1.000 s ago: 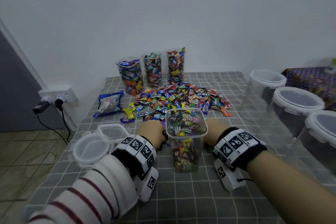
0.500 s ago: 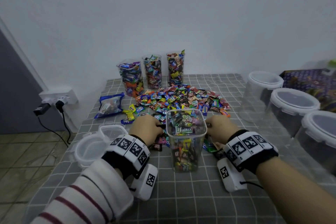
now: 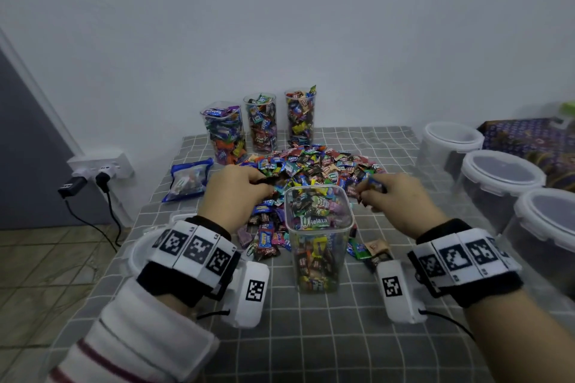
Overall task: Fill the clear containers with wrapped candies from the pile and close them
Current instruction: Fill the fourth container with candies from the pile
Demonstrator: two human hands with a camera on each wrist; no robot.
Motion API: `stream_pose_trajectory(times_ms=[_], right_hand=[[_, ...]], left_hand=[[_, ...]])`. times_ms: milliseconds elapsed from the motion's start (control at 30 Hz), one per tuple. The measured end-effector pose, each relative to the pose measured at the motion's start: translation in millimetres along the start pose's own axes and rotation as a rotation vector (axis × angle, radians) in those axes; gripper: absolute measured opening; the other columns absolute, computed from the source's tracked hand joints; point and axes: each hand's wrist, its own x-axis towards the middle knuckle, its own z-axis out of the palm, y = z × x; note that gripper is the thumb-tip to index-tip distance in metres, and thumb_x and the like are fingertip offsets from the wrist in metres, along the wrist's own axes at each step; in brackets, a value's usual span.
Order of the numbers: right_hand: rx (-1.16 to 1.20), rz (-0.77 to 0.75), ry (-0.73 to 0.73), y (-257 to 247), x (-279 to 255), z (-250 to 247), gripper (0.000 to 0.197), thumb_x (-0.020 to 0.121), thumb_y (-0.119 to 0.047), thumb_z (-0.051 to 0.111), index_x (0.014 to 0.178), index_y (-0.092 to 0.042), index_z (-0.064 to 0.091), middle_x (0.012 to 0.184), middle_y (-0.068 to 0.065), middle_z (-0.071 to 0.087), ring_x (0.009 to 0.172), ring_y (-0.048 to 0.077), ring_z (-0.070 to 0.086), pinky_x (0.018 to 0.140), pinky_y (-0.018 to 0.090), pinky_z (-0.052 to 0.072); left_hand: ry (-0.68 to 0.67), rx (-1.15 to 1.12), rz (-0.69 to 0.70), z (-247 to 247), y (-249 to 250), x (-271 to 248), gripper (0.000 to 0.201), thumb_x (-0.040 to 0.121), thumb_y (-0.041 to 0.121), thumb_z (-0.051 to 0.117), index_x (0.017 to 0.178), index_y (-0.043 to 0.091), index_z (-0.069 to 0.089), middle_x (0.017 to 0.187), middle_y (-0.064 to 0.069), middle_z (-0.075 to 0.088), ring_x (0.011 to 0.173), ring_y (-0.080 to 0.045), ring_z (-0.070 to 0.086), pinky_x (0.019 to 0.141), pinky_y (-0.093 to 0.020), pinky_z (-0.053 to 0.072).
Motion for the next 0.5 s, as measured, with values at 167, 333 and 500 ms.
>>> stream_pose_trajectory(times_ms=[167,333,500], right_hand=[[0.109,-0.126,0.111,-28.7,-13.8,-18.1,0.028,0.088,-0.012,0.059,0.074,-0.037,0.061,0.079,0.004,0.068,0.078,0.024,0.064,0.080,0.045,0.052],[0.072,-0.277,-0.007,-61.5,-31.2,-21.5,0.013,0.088,-0.014,0.059,0.088,-0.021,0.069,0.079,-0.006,0.066,0.078,0.013,0.063,0.081,0.039,0.052],[-0.128,-0.366,-0.131,-71.0,-34.6,-10.6,0.013,0.089,-0.018,0.058,0.093,-0.019,0.070,0.076,-0.008,0.062,0.071,0.005,0.057,0.070,0.024,0.043]], left_hand=[[0.032,-0.057,0.016,-5.0,5.5,-2.5,0.013,0.083,0.021,0.069,0.089,0.011,0.074,0.058,0.001,0.055,0.050,-0.010,0.044,0.048,-0.025,0.028],[0.037,-0.074,0.021,-4.4,6.1,-3.7,0.012,0.084,0.020,0.068,0.090,0.011,0.074,0.058,0.002,0.055,0.050,-0.010,0.043,0.049,-0.026,0.029],[0.027,-0.097,0.015,-4.0,4.9,-4.6,0.012,0.083,0.020,0.069,0.089,0.012,0.074,0.068,-0.004,0.062,0.058,-0.013,0.049,0.051,-0.026,0.034]])
